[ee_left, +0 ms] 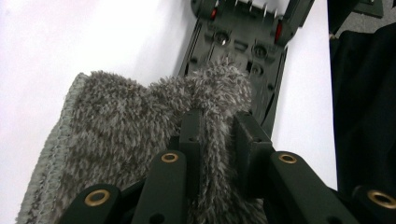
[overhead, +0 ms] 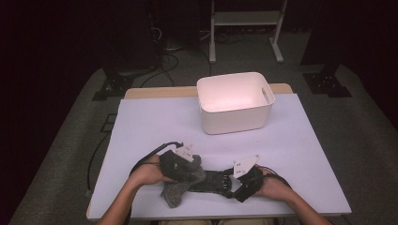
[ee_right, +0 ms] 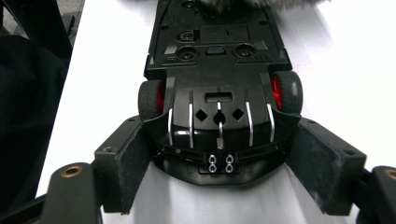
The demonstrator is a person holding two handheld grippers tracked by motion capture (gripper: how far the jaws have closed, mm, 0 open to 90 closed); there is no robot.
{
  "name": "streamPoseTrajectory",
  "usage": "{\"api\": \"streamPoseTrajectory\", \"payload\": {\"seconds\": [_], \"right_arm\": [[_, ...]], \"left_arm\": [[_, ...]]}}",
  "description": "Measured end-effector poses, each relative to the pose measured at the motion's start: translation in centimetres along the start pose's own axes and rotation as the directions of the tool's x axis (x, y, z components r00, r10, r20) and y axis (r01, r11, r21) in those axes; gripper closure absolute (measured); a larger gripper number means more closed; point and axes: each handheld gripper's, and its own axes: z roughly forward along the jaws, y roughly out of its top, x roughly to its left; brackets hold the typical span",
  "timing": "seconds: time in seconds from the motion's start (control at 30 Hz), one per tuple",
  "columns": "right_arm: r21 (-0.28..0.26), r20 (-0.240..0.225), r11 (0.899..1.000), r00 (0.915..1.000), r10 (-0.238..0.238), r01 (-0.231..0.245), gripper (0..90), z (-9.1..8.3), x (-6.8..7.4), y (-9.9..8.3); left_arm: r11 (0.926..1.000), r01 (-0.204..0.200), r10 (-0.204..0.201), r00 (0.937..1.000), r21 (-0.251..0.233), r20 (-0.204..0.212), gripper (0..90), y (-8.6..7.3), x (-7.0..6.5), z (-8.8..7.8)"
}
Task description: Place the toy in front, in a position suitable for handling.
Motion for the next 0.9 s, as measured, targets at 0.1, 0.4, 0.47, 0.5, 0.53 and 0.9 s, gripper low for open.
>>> {"api": "streamPoseTrajectory", "payload": {"seconds": [0.1,0.4,0.47,0.5,0.53,0.9], "right_arm": [[0.002,0.001,1.000,1.0000,0.000,0.000,23.3,0.0,0.0,0.0],[0.009,0.001,1.000,1.0000,-0.001,0.001,23.3,0.1,0.1,0.0],[0.009,0.001,1.000,1.0000,-0.001,0.001,23.3,0.1,0.1,0.0],[0.011,0.003,1.000,1.0000,-0.003,0.003,23.3,0.1,0.1,0.0],[0.011,0.003,1.000,1.0000,-0.003,0.003,23.4,0.1,0.1,0.0],[0.006,0.004,1.000,1.0000,-0.008,0.008,23.3,0.1,0.1,-0.1]], "left_arm": [[0.9999,0.014,-0.014,0.9998,0.002,-0.013,75.1,-0.7,0.2,-0.5],[0.9998,0.004,-0.004,0.9999,-0.019,0.010,75.1,-0.7,-0.2,-0.4],[0.9998,-0.012,0.012,0.9997,-0.015,0.021,75.2,-0.3,-0.3,-0.2],[0.9996,-0.027,0.027,0.9991,-0.012,0.033,75.1,0.4,-0.6,0.3],[0.9993,-0.035,0.036,0.9984,-0.016,0.043,75.1,0.8,-0.8,0.7],[0.9959,-0.091,0.091,0.9910,-0.008,0.098,74.6,2.3,-1.8,2.0]]}}
